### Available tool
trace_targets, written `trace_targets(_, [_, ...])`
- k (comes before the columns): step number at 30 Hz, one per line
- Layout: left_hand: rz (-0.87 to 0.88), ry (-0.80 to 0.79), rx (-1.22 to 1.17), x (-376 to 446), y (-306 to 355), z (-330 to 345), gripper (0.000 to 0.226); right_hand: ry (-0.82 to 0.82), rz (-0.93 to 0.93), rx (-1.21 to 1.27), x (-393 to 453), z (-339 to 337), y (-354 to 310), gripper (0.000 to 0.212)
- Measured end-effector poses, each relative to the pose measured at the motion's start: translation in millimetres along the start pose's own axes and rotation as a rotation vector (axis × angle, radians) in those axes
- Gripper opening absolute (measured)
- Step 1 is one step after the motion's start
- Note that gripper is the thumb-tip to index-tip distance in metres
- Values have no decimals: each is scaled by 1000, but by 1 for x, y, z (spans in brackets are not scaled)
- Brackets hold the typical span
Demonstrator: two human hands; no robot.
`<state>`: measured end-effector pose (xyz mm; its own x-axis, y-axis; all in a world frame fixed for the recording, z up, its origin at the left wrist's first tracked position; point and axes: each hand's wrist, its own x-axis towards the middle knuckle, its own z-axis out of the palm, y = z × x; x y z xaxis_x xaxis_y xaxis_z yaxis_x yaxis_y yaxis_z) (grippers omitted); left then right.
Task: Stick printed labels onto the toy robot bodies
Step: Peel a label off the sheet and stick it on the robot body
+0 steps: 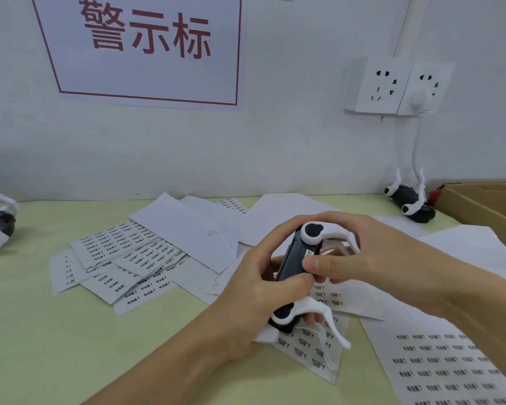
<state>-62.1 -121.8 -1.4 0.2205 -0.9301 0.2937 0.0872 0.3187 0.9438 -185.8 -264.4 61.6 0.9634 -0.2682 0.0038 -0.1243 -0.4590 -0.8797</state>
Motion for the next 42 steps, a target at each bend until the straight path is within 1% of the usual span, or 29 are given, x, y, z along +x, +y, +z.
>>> trace_targets(5, [-18,7,6,-1,1,1,65,7,6,7,-1,0,0,42])
trace_targets(11, [-16,15,44,-1,4,3,64,-61,4,-57,-3,-7,-6,39])
trace_targets(16, [-17,22,64,-1,4,4,64,41,27,-71,0,0,-2,36])
trace_targets(19, [-9,30,107,-2,4,4,64,59,63,-41,1,5,-1,30])
trace_targets(23, [3,25,135,-2,7,6,64,88,90,-30,2,10,0,34])
trace_targets(25, [10,16,134,-2,8,5,64,68,79,-15,1,9,0,33])
trace_targets(30, [17,2,125,-1,8,4,62,-47,67,75,1,-1,1,33])
trace_targets(35, [10,17,97,-1,5,4,62,-49,35,95,1,-6,5,38])
trace_targets(42, [-2,-10,50,-1,5,3,63,-118,14,12,-2,-10,2,42])
